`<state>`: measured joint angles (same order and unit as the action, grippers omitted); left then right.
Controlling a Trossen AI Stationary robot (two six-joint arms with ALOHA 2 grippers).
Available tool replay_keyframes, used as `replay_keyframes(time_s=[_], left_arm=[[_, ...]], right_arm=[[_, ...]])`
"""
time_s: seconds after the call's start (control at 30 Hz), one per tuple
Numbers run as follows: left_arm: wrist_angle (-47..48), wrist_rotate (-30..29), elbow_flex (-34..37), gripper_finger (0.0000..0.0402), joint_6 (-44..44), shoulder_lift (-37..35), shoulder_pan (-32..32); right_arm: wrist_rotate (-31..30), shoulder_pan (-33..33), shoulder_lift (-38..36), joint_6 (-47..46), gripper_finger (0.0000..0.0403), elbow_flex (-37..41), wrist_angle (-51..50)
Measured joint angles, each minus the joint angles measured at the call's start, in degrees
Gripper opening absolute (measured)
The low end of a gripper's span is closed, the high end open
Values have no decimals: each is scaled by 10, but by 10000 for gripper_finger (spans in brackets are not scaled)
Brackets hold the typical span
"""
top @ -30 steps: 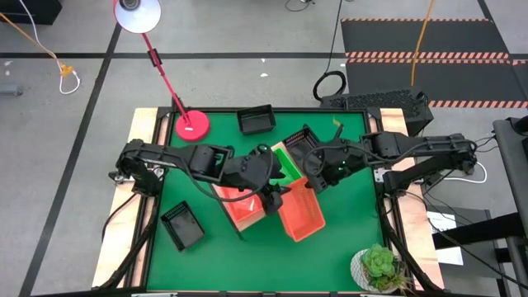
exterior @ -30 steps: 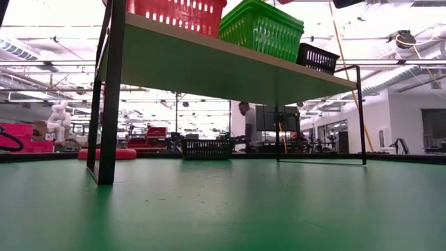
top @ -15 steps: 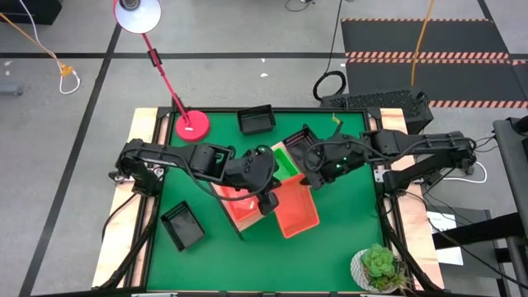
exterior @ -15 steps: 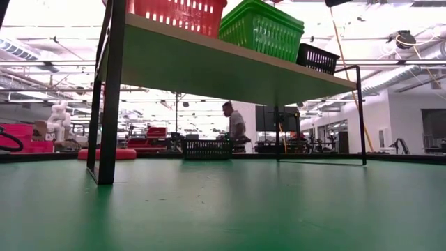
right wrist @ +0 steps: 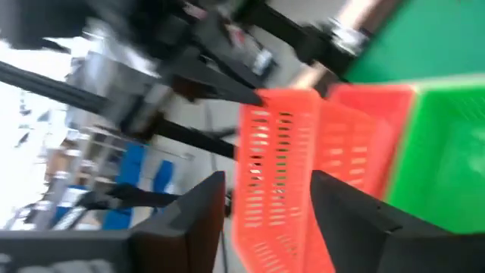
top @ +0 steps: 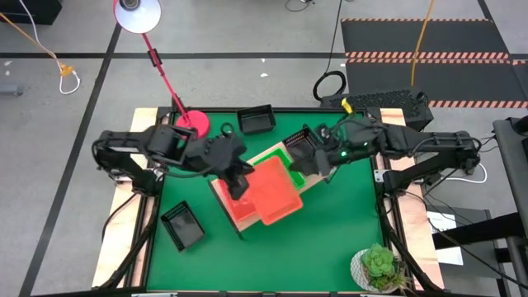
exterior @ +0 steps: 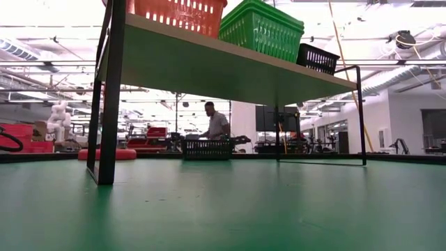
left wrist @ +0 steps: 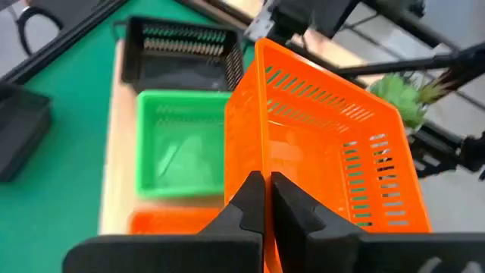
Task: Stack baskets on shelf by color
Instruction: Stack the orange bin on top of the orange bins on the shelf
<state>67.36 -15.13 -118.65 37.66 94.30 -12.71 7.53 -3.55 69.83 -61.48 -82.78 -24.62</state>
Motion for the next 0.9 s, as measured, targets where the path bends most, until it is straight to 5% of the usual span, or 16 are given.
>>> replay_keyframes(time_s=[0.2,0.43,0.9], left_arm=[[83,-5,0,6,4,-44,-2],[134,-16,15,7,-6,-78,-5],[13,38,243,12,45,-166,12]], right_arm=[[11,15,-20,54,217,-1,100],[20,17,-50,101,216,-1,89],[17,12,-57,117,211,0,90]])
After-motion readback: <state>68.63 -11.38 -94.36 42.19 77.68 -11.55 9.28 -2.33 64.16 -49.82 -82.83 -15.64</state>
